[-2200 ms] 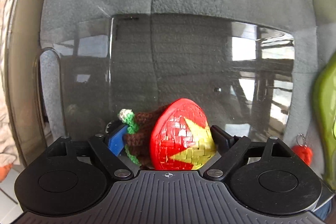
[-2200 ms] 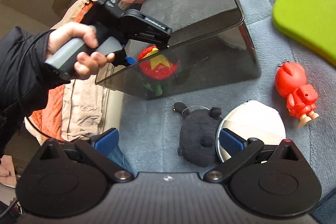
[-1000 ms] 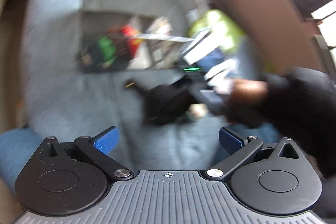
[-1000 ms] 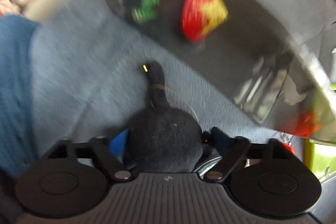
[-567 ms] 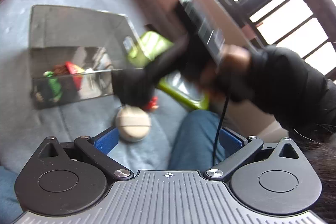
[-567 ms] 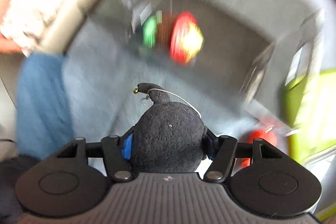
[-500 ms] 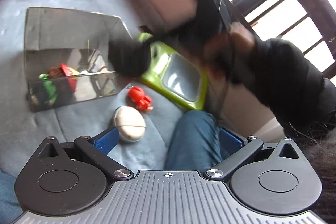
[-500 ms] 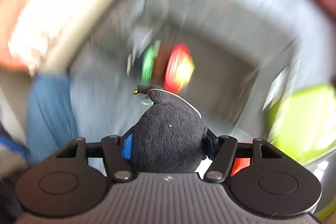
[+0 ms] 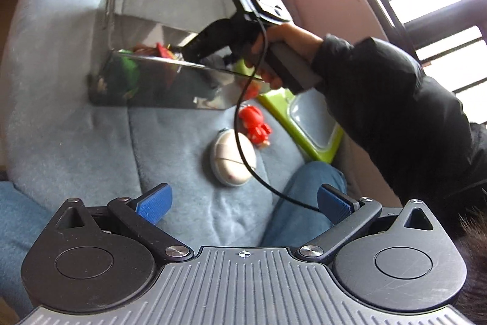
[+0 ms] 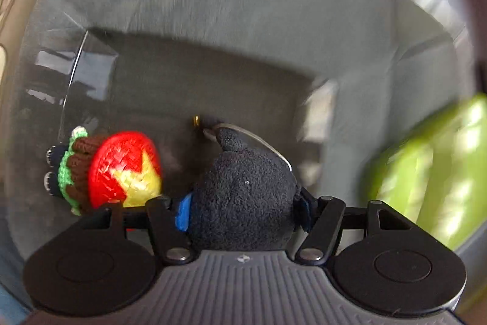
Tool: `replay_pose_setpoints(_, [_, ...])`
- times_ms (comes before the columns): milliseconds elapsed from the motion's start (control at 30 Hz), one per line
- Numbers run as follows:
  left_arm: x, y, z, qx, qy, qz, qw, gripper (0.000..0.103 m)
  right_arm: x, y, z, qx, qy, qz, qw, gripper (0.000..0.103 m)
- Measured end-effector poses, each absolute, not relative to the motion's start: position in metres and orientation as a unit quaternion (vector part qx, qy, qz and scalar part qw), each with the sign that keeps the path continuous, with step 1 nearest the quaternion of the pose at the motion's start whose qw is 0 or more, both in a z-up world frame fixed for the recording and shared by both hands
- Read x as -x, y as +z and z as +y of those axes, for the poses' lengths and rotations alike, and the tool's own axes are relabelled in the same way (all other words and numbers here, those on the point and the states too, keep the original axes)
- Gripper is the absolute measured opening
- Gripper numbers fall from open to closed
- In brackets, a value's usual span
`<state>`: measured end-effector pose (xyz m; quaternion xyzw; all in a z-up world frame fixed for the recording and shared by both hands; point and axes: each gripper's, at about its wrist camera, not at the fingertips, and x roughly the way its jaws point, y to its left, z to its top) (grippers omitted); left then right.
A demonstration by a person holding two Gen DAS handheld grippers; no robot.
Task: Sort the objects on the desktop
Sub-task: 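Lower the black plush into the clear box and open the right tool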
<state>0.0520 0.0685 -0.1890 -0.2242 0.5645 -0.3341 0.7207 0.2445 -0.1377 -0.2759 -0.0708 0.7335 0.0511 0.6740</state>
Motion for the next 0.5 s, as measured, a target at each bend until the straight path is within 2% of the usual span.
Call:
replay_pose_setpoints(133, [-0.058,-0.194,0.057,0.228,-0.342,0.581,0.703,0.103,-0.237,-0.282,-0.142,0.071,0.071,0.745,0.660,0.077])
replay_pose_setpoints(200, [-0.061,-0.195,0.049,0.228,-0.350,0.588,0.693,0.103,-0.233,-0.272,-0.143,0.079,0.081,0.735,0.668,0.084])
replay_pose_setpoints(267, [-0.066,-0.201,0.037,0.228,-0.356,0.597,0.682,0.103,-0.228,-0.258,-0.146,0.083,0.087,0.720,0.684,0.084])
replay_pose_setpoints(300, [-0.069,-0.205,0.031,0.228,-0.358,0.602,0.676,0.103,-0.224,-0.246,-0.152,0.076,0.091,0.705,0.699,0.076])
replay_pose_setpoints(367, [-0.076,-0.219,0.011,0.228,-0.373,0.610,0.661,0.103,-0.217,-0.219,-0.167,0.053,0.106,0.672,0.731,0.070])
replay_pose_setpoints(500, [-0.092,-0.267,-0.040,0.245,-0.393,0.640,0.612,0.103,-0.177,-0.151,-0.215,-0.027,0.128,0.572,0.809,0.080])
